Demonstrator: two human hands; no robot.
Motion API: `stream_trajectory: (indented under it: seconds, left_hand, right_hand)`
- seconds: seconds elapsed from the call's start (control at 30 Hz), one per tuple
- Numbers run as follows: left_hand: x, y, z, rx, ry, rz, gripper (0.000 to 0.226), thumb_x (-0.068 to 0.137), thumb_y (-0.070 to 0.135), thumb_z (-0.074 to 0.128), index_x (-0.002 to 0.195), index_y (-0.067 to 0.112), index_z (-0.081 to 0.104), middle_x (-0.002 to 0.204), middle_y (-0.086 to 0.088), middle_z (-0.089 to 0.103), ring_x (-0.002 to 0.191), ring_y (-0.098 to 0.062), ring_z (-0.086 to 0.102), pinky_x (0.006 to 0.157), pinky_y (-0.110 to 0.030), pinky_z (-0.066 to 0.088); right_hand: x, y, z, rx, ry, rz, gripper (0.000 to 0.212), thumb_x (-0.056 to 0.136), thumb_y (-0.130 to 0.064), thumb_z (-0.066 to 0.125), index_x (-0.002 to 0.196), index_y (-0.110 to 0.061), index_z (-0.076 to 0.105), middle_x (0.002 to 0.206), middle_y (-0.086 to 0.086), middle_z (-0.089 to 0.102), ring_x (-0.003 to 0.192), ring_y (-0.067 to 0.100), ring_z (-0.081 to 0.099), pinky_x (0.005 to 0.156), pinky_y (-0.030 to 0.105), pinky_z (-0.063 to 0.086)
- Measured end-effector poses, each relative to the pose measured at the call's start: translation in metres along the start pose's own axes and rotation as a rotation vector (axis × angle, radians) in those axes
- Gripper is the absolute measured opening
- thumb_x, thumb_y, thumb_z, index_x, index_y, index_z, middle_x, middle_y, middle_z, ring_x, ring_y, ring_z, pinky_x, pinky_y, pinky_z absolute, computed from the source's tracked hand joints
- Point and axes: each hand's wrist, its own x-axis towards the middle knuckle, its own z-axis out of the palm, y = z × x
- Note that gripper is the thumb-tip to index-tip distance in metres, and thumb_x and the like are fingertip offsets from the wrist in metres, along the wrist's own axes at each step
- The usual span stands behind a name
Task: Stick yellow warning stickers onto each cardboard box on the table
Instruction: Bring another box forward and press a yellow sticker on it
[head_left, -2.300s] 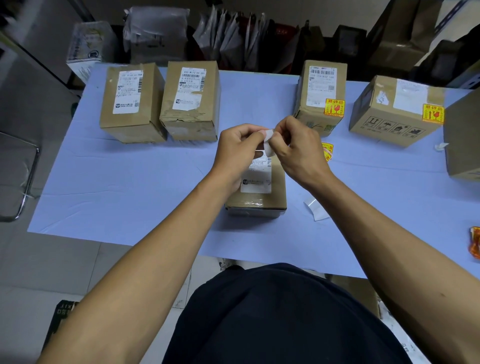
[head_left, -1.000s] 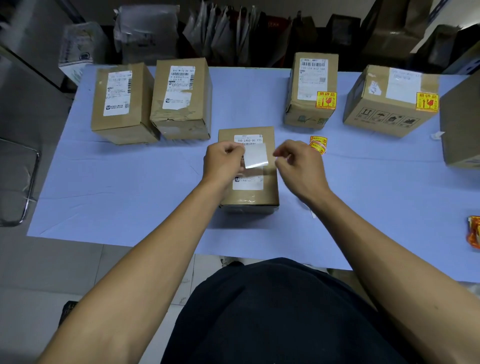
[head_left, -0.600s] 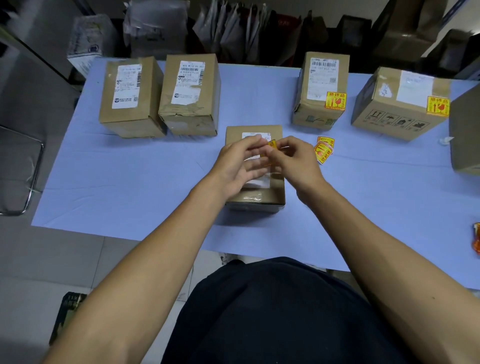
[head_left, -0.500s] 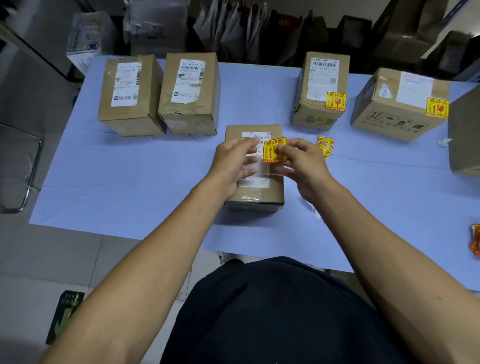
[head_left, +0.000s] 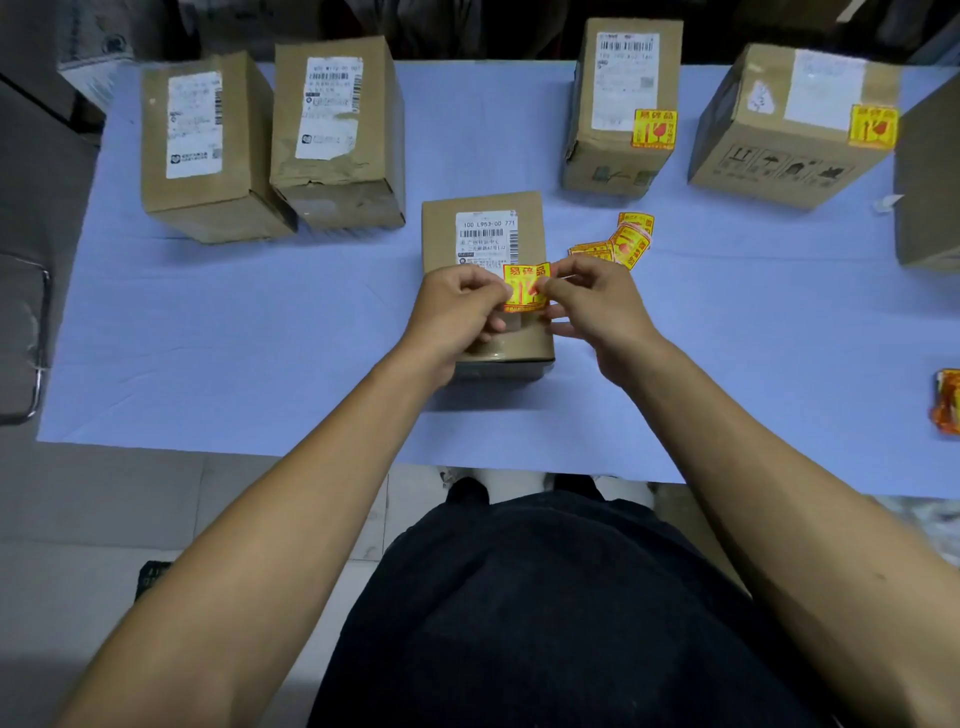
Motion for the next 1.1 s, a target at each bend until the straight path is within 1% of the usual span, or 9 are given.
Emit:
stream_trajectory:
  seconds: [0.13, 0.27, 0.33, 0.4, 0.47, 0.63, 0.8, 0.9, 1.1]
  left_hand:
    - [0.0, -0.006, 0.001, 0.049, 0.03, -0.016, 0.01, 0.087, 0.009, 0.064, 0.078, 0.013, 0.064, 0.061, -0.001, 0.06, 0.039, -0.008, 0.053, 0.039, -0.018, 0.038]
    - [0.001, -0.008, 0.002, 0.149, 0.031, 0.003, 0.012, 0.085, 0.012, 0.063, 0.074, 0.016, 0.064, 0.066, -0.005, 0.063, 0.038, -0.011, 0.054, 0.039, -0.019, 0.041]
    - [0.002, -0.008, 0.002, 0.209, 0.042, 0.013, 0.013, 0.083, 0.014, 0.063, 0.071, 0.019, 0.063, 0.068, -0.005, 0.064, 0.038, -0.012, 0.055, 0.039, -0.019, 0.041]
    - [0.001, -0.009, 0.001, 0.269, 0.042, 0.014, 0.012, 0.082, 0.015, 0.062, 0.071, 0.02, 0.064, 0.069, -0.003, 0.065, 0.039, -0.013, 0.059, 0.039, -0.018, 0.039]
    - [0.0, -0.011, 0.001, 0.31, 0.005, 0.004, 0.011, 0.083, 0.016, 0.062, 0.073, 0.019, 0.064, 0.073, -0.004, 0.069, 0.042, -0.014, 0.063, 0.039, -0.018, 0.039]
    - [-0.001, -0.013, -0.001, 0.457, 0.038, 0.073, 0.009, 0.079, 0.019, 0.063, 0.071, 0.019, 0.068, 0.062, -0.001, 0.072, 0.047, -0.014, 0.068, 0.047, -0.023, 0.05]
    - [-0.002, -0.017, -0.004, 0.539, 0.033, 0.135, 0.013, 0.078, 0.021, 0.062, 0.067, 0.017, 0.068, 0.058, -0.003, 0.071, 0.049, -0.013, 0.068, 0.065, -0.039, 0.062]
    - [-0.001, -0.016, -0.004, 0.587, 0.025, 0.168, 0.013, 0.079, 0.021, 0.064, 0.067, 0.017, 0.069, 0.057, -0.002, 0.071, 0.049, -0.013, 0.068, 0.066, -0.04, 0.062]
    - [0.0, -0.013, -0.003, 0.677, 0.001, 0.194, 0.012, 0.08, 0.022, 0.065, 0.069, 0.018, 0.066, 0.057, -0.001, 0.07, 0.048, -0.011, 0.067, 0.068, -0.037, 0.061]
  right_hand:
    - [-0.004, 0.005, -0.005, -0.046, -0.019, 0.0, 0.004, 0.09, -0.005, 0.068, 0.089, -0.009, 0.067, 0.085, 0.015, 0.062, 0.074, 0.022, 0.058, 0.072, 0.037, 0.056]
    - [-0.005, 0.01, -0.007, -0.069, -0.03, 0.007, 0.014, 0.086, -0.005, 0.073, 0.078, -0.011, 0.063, 0.077, 0.011, 0.062, 0.059, 0.01, 0.06, 0.057, 0.025, 0.055]
    - [-0.005, 0.013, -0.008, -0.074, -0.015, 0.024, 0.019, 0.083, -0.008, 0.078, 0.091, -0.012, 0.061, 0.074, 0.007, 0.066, 0.057, 0.006, 0.063, 0.054, 0.022, 0.053]
    - [-0.003, 0.015, -0.012, -0.07, 0.004, 0.065, 0.047, 0.078, -0.012, 0.084, 0.113, -0.015, 0.052, 0.08, 0.009, 0.07, 0.065, 0.011, 0.067, 0.055, 0.024, 0.054]
    - [-0.002, 0.016, -0.017, -0.101, 0.0, 0.066, 0.056, 0.076, -0.014, 0.085, 0.117, -0.017, 0.047, 0.079, 0.008, 0.07, 0.069, 0.014, 0.067, 0.06, 0.028, 0.054]
    - [-0.001, 0.022, -0.017, -0.186, -0.024, 0.041, 0.038, 0.079, -0.017, 0.084, 0.1, -0.016, 0.052, 0.074, 0.007, 0.07, 0.076, 0.016, 0.069, 0.068, 0.036, 0.057]
    - [0.0, 0.025, -0.014, -0.315, -0.001, -0.014, 0.035, 0.079, -0.02, 0.084, 0.086, -0.013, 0.05, 0.075, 0.013, 0.066, 0.083, 0.034, 0.07, 0.075, 0.05, 0.06]
    - [0.002, 0.025, -0.015, -0.32, 0.004, -0.027, 0.035, 0.078, -0.015, 0.083, 0.081, -0.013, 0.048, 0.068, 0.007, 0.057, 0.072, 0.028, 0.062, 0.071, 0.049, 0.058]
    - [0.004, 0.025, -0.018, -0.328, -0.023, -0.002, 0.039, 0.078, -0.012, 0.083, 0.074, -0.014, 0.044, 0.07, 0.012, 0.054, 0.072, 0.024, 0.06, 0.065, 0.041, 0.057]
